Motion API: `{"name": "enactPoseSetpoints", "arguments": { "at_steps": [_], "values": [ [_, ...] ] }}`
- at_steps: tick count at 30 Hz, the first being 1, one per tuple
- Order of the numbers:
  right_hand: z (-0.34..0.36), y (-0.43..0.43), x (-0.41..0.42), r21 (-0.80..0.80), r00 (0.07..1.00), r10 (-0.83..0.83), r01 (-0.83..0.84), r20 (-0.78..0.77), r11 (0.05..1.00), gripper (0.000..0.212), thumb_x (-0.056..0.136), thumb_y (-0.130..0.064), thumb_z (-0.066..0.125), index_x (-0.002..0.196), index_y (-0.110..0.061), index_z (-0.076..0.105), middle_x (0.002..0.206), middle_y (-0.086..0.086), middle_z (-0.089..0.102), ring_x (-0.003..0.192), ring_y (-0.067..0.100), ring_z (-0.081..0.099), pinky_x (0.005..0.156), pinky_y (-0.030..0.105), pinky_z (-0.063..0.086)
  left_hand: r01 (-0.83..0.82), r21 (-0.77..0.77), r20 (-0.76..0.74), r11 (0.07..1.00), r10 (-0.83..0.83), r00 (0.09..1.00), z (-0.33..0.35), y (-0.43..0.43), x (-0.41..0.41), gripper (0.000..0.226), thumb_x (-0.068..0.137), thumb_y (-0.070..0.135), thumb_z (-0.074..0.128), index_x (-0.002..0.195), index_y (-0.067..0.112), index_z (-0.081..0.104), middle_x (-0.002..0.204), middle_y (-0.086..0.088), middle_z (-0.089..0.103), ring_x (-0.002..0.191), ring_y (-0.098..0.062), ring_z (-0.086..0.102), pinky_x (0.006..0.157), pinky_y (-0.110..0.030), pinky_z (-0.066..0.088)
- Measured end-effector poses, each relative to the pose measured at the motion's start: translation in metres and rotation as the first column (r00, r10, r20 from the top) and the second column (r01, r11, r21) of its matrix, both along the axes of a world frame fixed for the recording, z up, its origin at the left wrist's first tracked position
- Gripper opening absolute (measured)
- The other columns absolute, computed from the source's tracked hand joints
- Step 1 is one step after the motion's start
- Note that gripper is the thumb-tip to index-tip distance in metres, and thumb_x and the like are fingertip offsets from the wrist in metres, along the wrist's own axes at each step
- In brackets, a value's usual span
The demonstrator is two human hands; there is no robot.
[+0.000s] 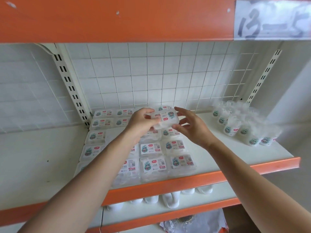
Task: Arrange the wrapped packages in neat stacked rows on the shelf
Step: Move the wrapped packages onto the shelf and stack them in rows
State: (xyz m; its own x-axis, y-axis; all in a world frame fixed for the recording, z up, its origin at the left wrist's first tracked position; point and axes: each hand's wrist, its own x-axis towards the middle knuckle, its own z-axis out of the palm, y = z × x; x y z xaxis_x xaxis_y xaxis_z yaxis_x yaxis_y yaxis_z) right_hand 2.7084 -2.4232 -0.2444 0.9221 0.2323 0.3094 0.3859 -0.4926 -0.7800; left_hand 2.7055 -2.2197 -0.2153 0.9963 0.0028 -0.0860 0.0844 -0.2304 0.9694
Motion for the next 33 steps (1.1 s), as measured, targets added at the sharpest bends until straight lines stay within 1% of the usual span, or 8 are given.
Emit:
{"name": "enactPoseSetpoints", "arguments": {
  "at_steps": [6,11,13,17,22,27,30,33],
  "values": [
    [0.002,0.003,-0.004,0.158,0.993,0.033,-0.016,-0.11,0.987,0.051,0.09,-0.003,0.062,0.134,-0.025,0.051,0.125,0.003,0.059,0.084,-0.002,0.063,0.073,0.02,0.053,0.063,0.027,-0.054,0.998,-0.062,0.997,0.0,-0.007,-0.005,0.033,0.082,0.009,0.074,0.111,0.008,0.057,0.105,-0.008,0.065,0.093,-0.019,0.068,0.079,-0.033,0.06],
    [0.011,0.007,-0.003,0.157,0.985,0.127,-0.108,-0.113,0.982,0.037,0.093,-0.005,0.06,0.119,-0.031,0.06,0.126,-0.004,0.062,0.106,0.008,0.063,0.094,0.027,0.05,0.049,0.172,0.013,0.984,-0.052,0.999,0.005,-0.012,-0.007,0.021,0.089,0.029,0.067,0.097,0.01,0.062,0.097,-0.006,0.069,0.077,-0.012,0.065,0.061,-0.018,0.052],
    [0.012,0.007,-0.004,0.19,0.983,0.128,-0.101,-0.133,0.976,0.035,0.092,-0.008,0.062,0.115,-0.034,0.06,0.117,-0.002,0.067,0.103,0.011,0.066,0.093,0.032,0.053,0.048,0.152,0.018,0.987,-0.051,0.999,0.007,-0.014,-0.007,0.02,0.089,0.028,0.067,0.101,0.014,0.059,0.096,-0.006,0.067,0.07,-0.01,0.064,0.055,-0.016,0.05],
    [0.016,0.009,-0.003,0.232,0.987,0.059,-0.024,-0.147,0.972,0.033,0.086,-0.016,0.071,0.107,-0.038,0.059,0.112,-0.012,0.067,0.099,0.009,0.067,0.089,0.037,0.056,0.075,0.081,0.002,0.994,-0.075,0.997,0.009,-0.014,-0.009,0.016,0.092,0.021,0.064,0.107,0.016,0.063,0.094,-0.007,0.063,0.067,-0.013,0.064,0.066,-0.027,0.06],
    [0.011,0.01,-0.005,-0.097,0.993,-0.113,0.116,0.037,0.988,0.053,0.081,-0.033,0.075,0.129,-0.027,0.054,0.124,-0.004,0.057,0.097,0.009,0.063,0.077,0.013,0.049,0.009,-0.008,0.008,1.0,-0.009,1.0,0.008,-0.022,-0.012,0.008,0.095,0.014,0.058,0.097,0.007,0.062,0.086,-0.01,0.064,0.069,-0.015,0.068,0.069,-0.026,0.06],
    [0.006,0.008,-0.01,-0.429,0.979,-0.093,0.164,0.181,0.888,0.083,0.076,-0.035,0.078,0.146,-0.025,0.035,0.126,0.004,0.05,0.11,0.02,0.053,0.082,0.033,0.049,0.003,-0.01,-0.003,1.0,-0.003,1.0,0.008,-0.028,-0.014,0.018,0.096,0.01,0.054,0.08,0.015,0.058,0.091,-0.011,0.068,0.075,-0.017,0.072,0.074,-0.026,0.059],
    [0.005,0.008,-0.005,-0.557,0.979,-0.05,0.154,0.197,0.816,0.081,0.08,-0.033,0.072,0.149,-0.021,0.031,0.132,0.006,0.05,0.114,0.026,0.052,0.083,0.036,0.049,0.052,0.265,0.066,0.963,-0.072,0.995,0.003,-0.023,-0.012,0.013,0.097,0.015,0.052,0.092,0.01,0.063,0.101,-0.006,0.069,0.089,-0.017,0.07,0.086,-0.033,0.056],
    [0.008,0.004,0.001,-0.672,0.992,0.033,0.057,0.119,0.739,0.076,0.084,-0.031,0.067,0.15,-0.021,0.03,0.143,0.002,0.046,0.125,0.023,0.047,0.094,0.034,0.045,0.047,0.643,0.19,0.765,-0.218,0.957,-0.002,-0.014,-0.012,0.021,0.097,0.01,0.042,0.103,0.011,0.061,0.106,-0.004,0.058,0.105,-0.019,0.056,0.089,-0.03,0.044]
  ]
}}
